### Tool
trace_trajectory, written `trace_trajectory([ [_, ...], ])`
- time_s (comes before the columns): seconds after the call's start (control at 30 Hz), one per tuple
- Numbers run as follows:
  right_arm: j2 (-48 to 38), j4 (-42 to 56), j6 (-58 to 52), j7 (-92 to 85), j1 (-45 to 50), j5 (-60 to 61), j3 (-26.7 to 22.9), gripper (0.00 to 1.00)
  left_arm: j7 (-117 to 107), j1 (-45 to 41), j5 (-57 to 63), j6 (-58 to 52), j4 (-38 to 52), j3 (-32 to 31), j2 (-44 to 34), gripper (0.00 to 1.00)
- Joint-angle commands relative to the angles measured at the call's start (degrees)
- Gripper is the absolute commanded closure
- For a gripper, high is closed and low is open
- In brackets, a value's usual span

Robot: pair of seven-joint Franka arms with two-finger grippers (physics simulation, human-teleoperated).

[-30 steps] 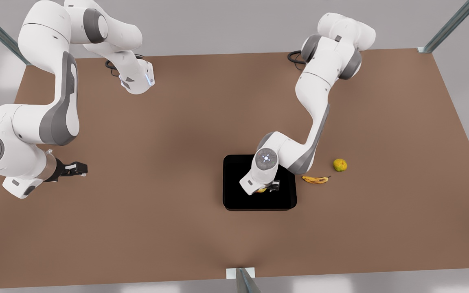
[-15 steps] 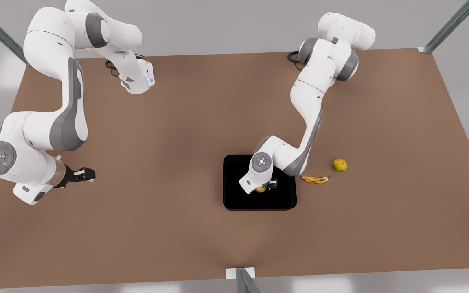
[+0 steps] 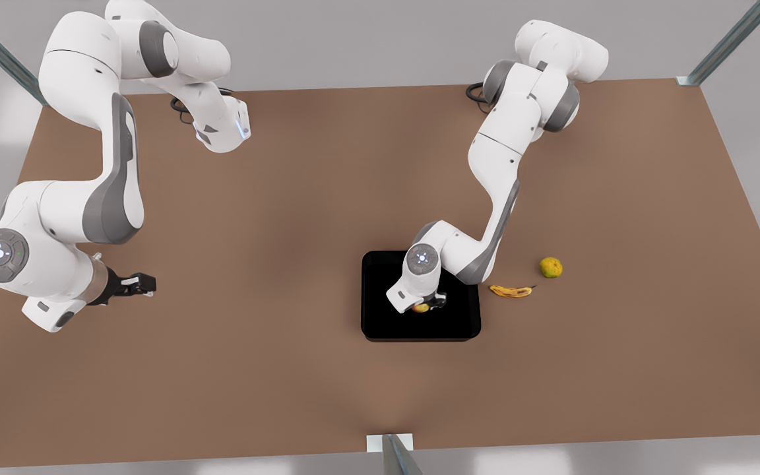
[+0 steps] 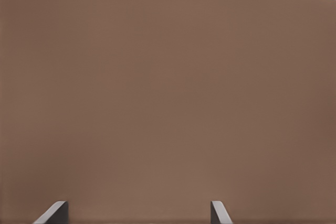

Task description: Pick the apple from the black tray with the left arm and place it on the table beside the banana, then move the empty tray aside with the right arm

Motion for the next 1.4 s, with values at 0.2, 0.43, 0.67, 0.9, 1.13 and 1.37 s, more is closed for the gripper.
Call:
trace_trajectory([
  [0.2,-0.04,0.03,0.01,1.17,0.01,0.02,0.03,0.0,-0.07,0.18,1.35,-9.27,2.32,0.18,-2.16,0.26],
  [0.43,-0.04,0.03,0.01,1.69,1.14,0.02,0.21,0.0,39.62,16.16,-1.73,-36.52,9.61,0.0,-10.24,0.26],
  [0.67,-2.59,0.03,-4.56,30.78,17.76,0.28,7.15,0.0,64.26,28.3,0.73,-30.29,9.43,2.28,-4.36,0.26],
  [0.9,-4.35,-14.47,0.8,58.53,18.2,9.25,15.23,0.0,66.2,30.06,2.14,-26.06,9.0,3.25,-0.75,0.25],
  [1.13,-0.39,-17.55,18.21,79.65,21.36,11.36,17.96,0.02,61.37,29.88,2.14,-26.15,9.35,3.34,-1.1,0.0],
  [1.37,6.99,-12.19,25.77,78.16,21.8,3.72,17.96,0.0,27.61,26.28,-13.59,-16.65,-33.99,3.07,-54.45,0.0],
])
